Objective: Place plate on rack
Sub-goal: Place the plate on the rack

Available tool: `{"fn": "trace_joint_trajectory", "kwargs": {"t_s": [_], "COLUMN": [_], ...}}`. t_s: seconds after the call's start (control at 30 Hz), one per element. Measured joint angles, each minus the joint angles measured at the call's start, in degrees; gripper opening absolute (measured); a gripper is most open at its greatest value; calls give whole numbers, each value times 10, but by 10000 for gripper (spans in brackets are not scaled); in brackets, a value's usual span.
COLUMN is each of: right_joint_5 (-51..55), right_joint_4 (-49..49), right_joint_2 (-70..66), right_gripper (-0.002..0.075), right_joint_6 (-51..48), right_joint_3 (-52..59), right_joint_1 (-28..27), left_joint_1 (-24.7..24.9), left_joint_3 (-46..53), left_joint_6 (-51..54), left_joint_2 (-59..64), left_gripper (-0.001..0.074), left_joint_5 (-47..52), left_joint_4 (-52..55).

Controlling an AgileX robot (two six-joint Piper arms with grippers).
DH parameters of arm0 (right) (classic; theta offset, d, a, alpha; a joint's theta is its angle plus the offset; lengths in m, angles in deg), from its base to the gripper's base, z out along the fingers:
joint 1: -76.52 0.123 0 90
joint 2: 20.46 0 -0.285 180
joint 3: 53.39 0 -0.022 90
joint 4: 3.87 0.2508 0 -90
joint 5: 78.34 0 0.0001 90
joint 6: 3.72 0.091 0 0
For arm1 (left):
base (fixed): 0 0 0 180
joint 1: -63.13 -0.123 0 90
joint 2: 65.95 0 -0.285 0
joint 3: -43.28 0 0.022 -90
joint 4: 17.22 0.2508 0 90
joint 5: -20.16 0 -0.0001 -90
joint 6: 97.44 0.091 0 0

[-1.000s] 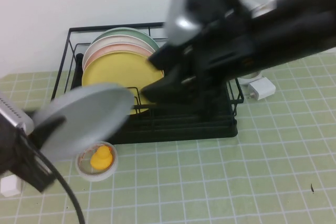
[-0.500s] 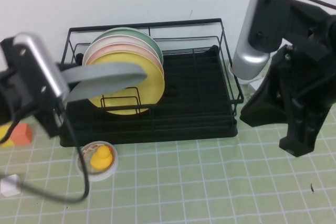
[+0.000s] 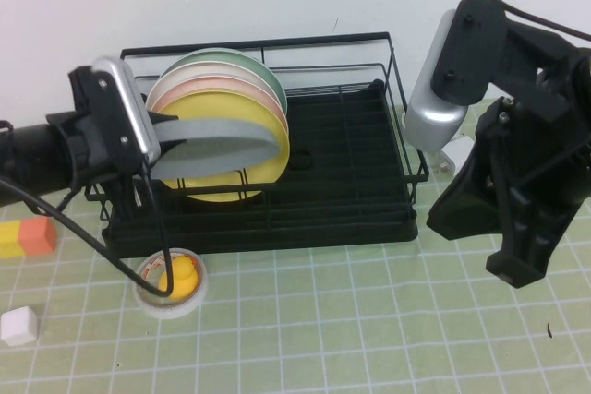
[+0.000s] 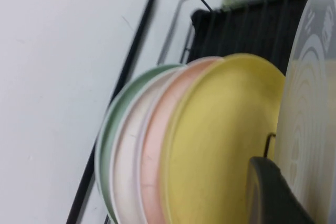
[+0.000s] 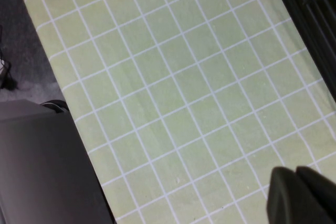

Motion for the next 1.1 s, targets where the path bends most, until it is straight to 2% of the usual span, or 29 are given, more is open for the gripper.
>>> {"fn": "trace_joint_trajectory", "kwargs": {"t_s": [0.43,1.1], "right_joint_5": [-1,-1], "right_joint_4": [-2,-18], "right_joint_2": [0,0], "right_gripper": [5,5], "right_joint_6": [1,1], "right_joint_3": [0,0], "right_joint_1": [0,0], "left_joint_1": [1,1], "left_joint_3": [-21,-81], "left_joint_6": [56,20], "left_joint_2": [54,43], "left_gripper": [132,132], "left_joint_5": [28,38], "left_joint_4": [8,5]}}
